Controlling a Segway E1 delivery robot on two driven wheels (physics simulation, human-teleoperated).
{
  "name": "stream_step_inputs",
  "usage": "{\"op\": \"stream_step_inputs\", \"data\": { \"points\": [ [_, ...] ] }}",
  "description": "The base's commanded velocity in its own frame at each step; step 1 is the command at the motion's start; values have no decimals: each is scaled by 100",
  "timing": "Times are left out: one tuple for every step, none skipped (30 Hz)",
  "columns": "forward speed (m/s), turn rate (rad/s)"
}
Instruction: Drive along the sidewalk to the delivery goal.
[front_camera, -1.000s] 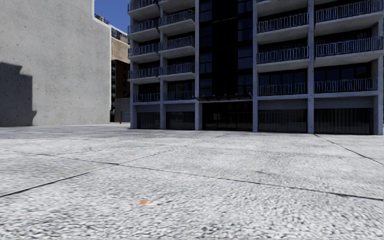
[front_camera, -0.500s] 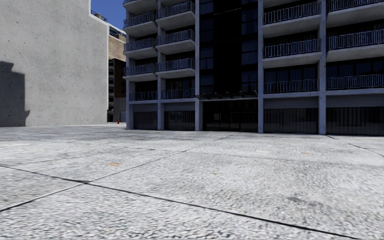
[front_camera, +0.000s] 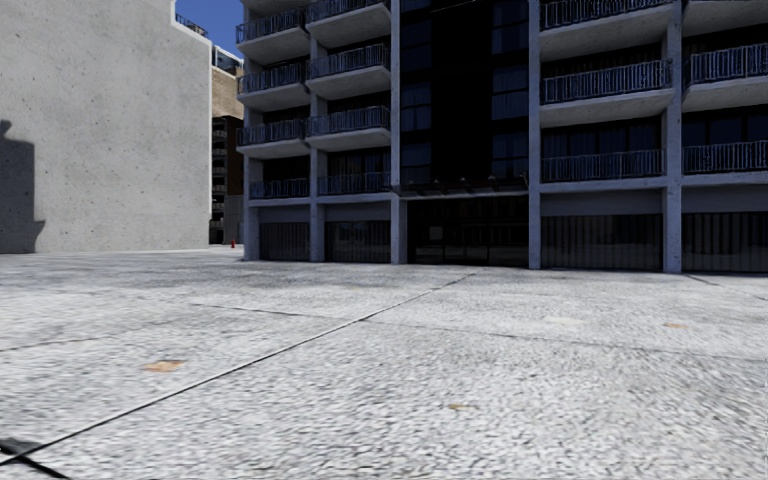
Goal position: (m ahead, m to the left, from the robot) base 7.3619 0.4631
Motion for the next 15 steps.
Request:
{"op": "stream_step_inputs", "data": {
  "points": [
    [200, 0],
    [200, 0],
    [200, 0],
    [200, 0],
    [200, 0],
    [200, 0],
    [200, 0],
    [200, 0],
    [200, 0],
    [200, 0],
    [200, 0],
    [200, 0],
    [200, 0],
    [200, 0],
    [200, 0]
  ]
}}
